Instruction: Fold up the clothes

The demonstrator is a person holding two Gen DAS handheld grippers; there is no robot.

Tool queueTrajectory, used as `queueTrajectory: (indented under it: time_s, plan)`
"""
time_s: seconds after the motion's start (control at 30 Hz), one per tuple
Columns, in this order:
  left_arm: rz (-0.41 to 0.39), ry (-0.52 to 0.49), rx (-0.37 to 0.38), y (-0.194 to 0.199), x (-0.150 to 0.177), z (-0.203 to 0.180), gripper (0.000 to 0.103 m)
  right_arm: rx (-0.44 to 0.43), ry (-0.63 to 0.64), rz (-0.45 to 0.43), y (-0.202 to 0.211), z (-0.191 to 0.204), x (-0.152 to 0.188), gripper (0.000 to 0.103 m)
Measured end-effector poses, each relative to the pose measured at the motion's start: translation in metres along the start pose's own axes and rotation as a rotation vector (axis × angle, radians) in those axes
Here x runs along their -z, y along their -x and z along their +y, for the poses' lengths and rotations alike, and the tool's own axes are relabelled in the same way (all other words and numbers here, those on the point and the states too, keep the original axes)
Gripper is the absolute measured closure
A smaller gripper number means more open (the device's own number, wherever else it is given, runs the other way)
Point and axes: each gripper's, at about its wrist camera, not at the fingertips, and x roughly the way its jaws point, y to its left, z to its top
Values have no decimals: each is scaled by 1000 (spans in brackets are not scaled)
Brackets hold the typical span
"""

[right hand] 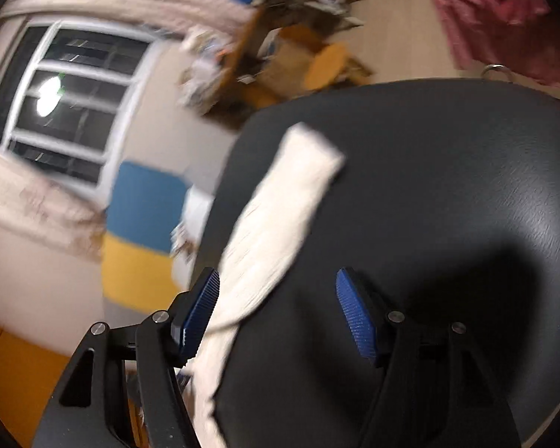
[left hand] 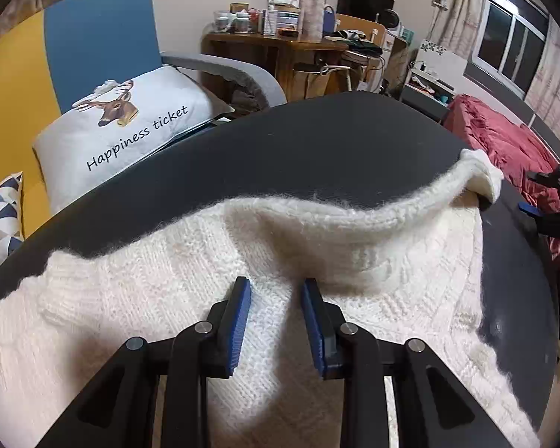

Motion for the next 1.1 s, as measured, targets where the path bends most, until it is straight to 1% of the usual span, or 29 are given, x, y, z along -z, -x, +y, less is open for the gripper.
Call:
queueTrajectory:
  time_s: [0.1,0.2,0.23,0.27,0.3,0.33,0.4,0.47,0.53,0.63,0.73,0.83,0.87,1.0,1.1]
  plan:
    - [0,-6,-11,0,-1,-1,74,90,64,-40,-19,13,-15,34]
    - [3,-16,-26,0,-1,-4,74,204,171,-50,-41,33,-24,34]
    - [5,-13,-25,0,-1,-4,74,243,209,-52,-49,40,-26,36]
    - [7,-6,-22,0,-1,-3,74,282,246,-54,-56,47,-29,41]
    - [11,3,-15,0,-1,-1,74,303,277,-37,-62,50,-29,79]
    - [15,7,-9,1,-2,0,74,322,295,-4,-69,51,-29,98]
    - [23,15,-2,1,-2,1,74,370,351,16,-74,56,-29,98]
    - [30,18,-2,0,-4,1,74,373,384,17,-70,65,-30,98]
    - [40,28,3,1,-5,2,74,344,422,-11,-55,80,-31,98]
    - [64,49,28,1,-8,6,74,295,439,-64,-32,104,-43,98]
    - [92,138,76,1,-11,17,75,327,417,-85,-34,114,-64,98]
    - [118,224,131,-1,-15,29,75,391,369,-79,-52,106,-81,98]
    - [119,229,138,-1,-15,30,75,408,357,-73,-60,103,-86,98]
    - [100,169,102,0,-11,21,75,480,341,-41,-88,93,-97,98]
    - [82,121,60,1,-10,12,75,509,389,-25,-94,93,-91,98]
